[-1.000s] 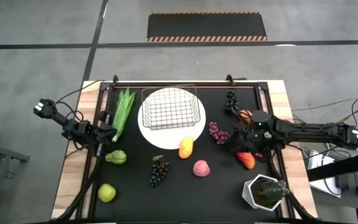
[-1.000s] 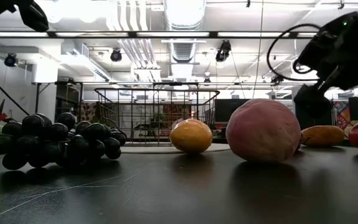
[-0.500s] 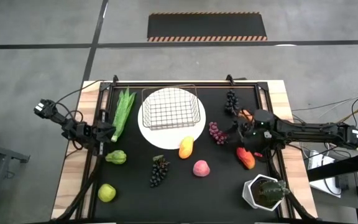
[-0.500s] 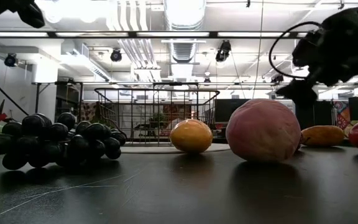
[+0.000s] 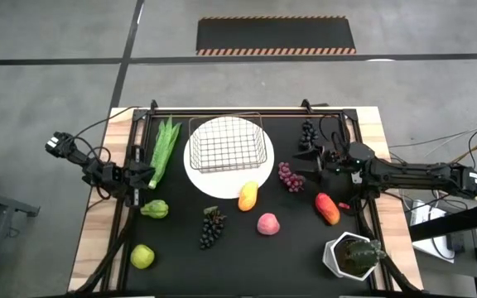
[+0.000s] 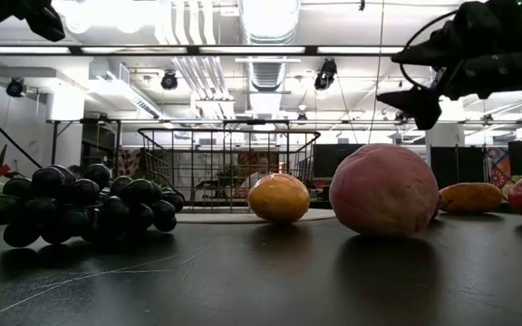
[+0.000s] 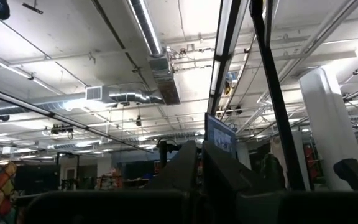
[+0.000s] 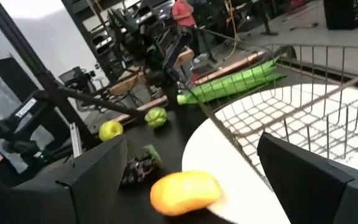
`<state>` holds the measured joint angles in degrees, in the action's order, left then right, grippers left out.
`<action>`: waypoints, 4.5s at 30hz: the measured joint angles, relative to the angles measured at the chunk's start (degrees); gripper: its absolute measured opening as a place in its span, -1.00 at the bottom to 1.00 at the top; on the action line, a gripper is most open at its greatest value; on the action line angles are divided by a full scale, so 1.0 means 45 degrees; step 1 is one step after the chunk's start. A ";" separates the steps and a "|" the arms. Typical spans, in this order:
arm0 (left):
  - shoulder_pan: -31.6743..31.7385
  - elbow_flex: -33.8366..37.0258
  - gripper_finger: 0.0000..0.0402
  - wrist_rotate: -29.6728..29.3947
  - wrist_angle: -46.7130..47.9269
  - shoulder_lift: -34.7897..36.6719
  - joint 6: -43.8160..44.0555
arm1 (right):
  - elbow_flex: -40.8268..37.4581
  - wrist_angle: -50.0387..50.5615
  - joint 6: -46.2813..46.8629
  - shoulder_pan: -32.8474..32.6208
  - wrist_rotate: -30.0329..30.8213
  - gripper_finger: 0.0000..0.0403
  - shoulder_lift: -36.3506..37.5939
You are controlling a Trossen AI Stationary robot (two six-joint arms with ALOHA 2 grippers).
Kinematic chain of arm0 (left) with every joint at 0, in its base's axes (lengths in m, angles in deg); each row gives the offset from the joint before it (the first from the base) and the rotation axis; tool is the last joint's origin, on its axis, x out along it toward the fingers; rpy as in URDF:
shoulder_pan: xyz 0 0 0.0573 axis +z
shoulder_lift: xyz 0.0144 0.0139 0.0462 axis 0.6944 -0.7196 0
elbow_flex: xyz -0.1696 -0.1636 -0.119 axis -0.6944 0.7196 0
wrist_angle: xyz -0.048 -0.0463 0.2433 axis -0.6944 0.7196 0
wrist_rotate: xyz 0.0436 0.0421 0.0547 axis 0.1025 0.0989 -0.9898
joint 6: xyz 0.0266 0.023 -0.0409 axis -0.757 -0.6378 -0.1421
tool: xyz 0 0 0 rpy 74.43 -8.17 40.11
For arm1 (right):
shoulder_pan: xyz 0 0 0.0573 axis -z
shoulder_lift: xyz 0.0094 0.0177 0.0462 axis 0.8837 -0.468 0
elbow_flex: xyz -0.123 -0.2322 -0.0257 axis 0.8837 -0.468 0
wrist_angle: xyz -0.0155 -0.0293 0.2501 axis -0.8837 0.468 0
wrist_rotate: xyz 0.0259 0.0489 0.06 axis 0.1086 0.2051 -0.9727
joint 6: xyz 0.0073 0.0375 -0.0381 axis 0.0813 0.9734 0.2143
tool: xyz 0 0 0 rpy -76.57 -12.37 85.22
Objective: Build produce basket
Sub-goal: Put the red grapes into the gold wire basket
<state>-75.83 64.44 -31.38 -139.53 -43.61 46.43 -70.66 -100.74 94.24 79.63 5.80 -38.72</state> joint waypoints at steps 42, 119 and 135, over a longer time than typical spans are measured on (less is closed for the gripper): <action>0.0000 -0.0005 -0.96 0.0010 -0.0087 0.0105 -0.0665 | 0.7371 1.2437 0.1242 -0.3317 0.6037 0.62 -0.4884; 0.0003 -0.0006 -0.96 0.0010 -0.0102 0.0110 -0.0767 | 1.2398 1.3265 -0.2253 -0.3230 0.6187 -0.96 -0.4659; 0.0001 -0.0005 -0.96 0.0010 -0.0121 0.0110 -0.0781 | 1.4531 0.8413 -0.5076 -0.2962 0.6333 -0.96 -0.8647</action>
<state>-75.83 64.42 -31.33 -140.07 -43.11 42.92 -5.27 -62.89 71.40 66.31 34.30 -77.63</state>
